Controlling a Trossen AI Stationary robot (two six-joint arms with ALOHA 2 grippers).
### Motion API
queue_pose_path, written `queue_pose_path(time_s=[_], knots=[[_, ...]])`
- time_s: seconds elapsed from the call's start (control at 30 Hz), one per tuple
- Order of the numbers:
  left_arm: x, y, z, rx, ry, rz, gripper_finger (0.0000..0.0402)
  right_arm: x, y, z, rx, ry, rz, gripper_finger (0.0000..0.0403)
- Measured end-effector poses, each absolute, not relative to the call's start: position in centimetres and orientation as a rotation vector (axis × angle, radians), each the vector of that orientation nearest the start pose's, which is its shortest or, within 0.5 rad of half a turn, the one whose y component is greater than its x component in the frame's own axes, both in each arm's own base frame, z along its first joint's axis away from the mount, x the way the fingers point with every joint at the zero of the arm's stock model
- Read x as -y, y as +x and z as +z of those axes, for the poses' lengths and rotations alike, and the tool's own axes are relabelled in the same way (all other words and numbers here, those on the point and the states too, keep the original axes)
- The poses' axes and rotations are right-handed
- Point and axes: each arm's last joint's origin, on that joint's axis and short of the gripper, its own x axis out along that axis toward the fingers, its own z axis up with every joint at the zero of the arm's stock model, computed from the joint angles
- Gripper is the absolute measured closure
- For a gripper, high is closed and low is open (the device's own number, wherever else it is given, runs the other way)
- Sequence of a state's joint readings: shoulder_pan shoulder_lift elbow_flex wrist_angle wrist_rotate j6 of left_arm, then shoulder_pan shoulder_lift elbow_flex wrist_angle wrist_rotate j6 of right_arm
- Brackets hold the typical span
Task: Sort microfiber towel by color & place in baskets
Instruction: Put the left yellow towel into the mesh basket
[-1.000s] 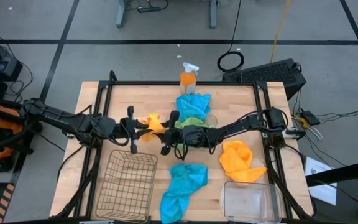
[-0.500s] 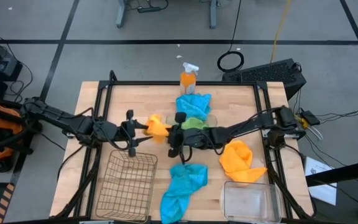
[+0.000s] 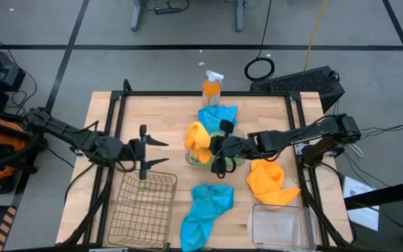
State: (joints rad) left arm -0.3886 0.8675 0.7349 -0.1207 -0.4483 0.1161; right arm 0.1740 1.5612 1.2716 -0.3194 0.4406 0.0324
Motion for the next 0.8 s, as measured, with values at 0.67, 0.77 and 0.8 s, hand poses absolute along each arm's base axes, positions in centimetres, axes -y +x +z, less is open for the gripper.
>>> queue_pose_path(time_s=[0.67, 0.77, 0.8], knots=[[10.5, 25.1, 27.9, -0.007, 0.743, 0.056, 0.0058, -4.5, 37.3, 29.5, -0.42, -0.042, -0.071, 0.0399], [10.0, 25.5, 27.3, -0.088, 0.801, 0.177, 0.0034, -4.7, 37.3, 29.5, -0.422, -0.043, -0.045, 0.0399], [9.8, 25.7, 27.1, -0.111, 0.805, 0.211, 0.0028, -4.7, 37.3, 29.5, -0.421, -0.04, -0.029, 0.0399]])
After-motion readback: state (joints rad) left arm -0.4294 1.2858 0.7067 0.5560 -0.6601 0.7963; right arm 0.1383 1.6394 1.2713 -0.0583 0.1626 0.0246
